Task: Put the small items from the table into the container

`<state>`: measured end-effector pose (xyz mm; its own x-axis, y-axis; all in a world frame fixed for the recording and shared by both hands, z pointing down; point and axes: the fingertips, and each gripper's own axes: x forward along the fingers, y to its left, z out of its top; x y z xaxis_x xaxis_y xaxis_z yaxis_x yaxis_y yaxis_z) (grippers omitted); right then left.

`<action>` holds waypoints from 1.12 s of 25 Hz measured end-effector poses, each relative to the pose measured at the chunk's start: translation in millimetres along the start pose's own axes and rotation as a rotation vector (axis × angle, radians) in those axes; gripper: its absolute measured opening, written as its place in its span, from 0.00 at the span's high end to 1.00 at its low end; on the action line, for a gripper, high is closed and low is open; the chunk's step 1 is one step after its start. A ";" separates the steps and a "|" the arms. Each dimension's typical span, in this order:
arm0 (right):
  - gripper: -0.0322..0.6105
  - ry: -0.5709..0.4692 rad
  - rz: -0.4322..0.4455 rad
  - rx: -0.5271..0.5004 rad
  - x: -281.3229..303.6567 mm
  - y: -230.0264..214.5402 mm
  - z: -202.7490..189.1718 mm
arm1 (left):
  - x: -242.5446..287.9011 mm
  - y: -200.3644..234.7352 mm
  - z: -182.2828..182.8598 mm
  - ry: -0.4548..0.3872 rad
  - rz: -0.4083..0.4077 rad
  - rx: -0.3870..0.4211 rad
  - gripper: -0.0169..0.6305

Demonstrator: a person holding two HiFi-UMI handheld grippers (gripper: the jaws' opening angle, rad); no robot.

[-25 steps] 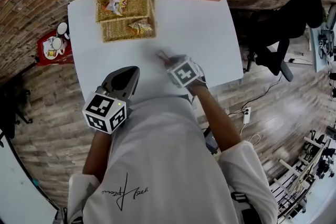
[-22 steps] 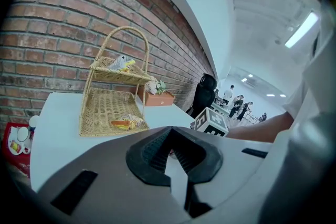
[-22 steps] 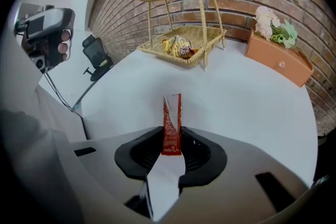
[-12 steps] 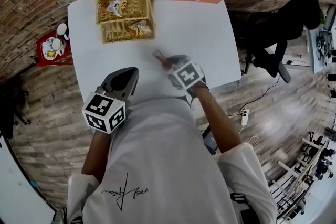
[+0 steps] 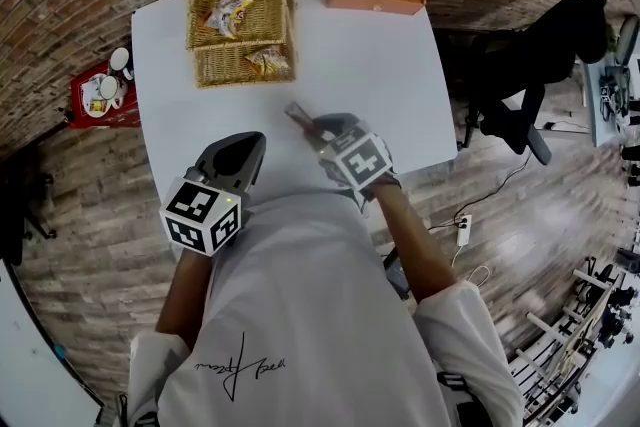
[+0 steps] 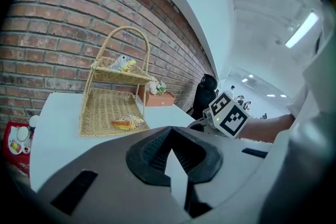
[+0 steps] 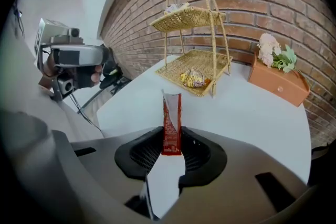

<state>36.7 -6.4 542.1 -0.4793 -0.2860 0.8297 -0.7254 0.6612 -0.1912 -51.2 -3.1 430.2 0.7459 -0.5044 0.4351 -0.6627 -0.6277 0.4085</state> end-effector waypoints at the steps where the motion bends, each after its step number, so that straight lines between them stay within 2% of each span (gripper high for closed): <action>1: 0.78 -0.012 0.000 -0.010 -3.2 2.1 3.8 | 0.1 0.5 0.2 -0.001 0.000 -0.002 0.96; 15: 0.78 -0.088 -0.015 -0.099 -31.6 17.7 35.1 | 2.7 0.2 -1.1 0.003 -0.002 0.005 0.96; 28: 0.78 -0.167 -0.030 -0.227 -67.2 23.9 90.0 | 3.0 3.0 -1.7 0.003 -0.001 -0.004 0.96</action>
<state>7.1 -33.9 434.6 -0.5477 -0.4052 0.7320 -0.6200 0.7840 -0.0299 -51.0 -5.5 434.1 0.7460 -0.5021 0.4374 -0.6625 -0.6256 0.4118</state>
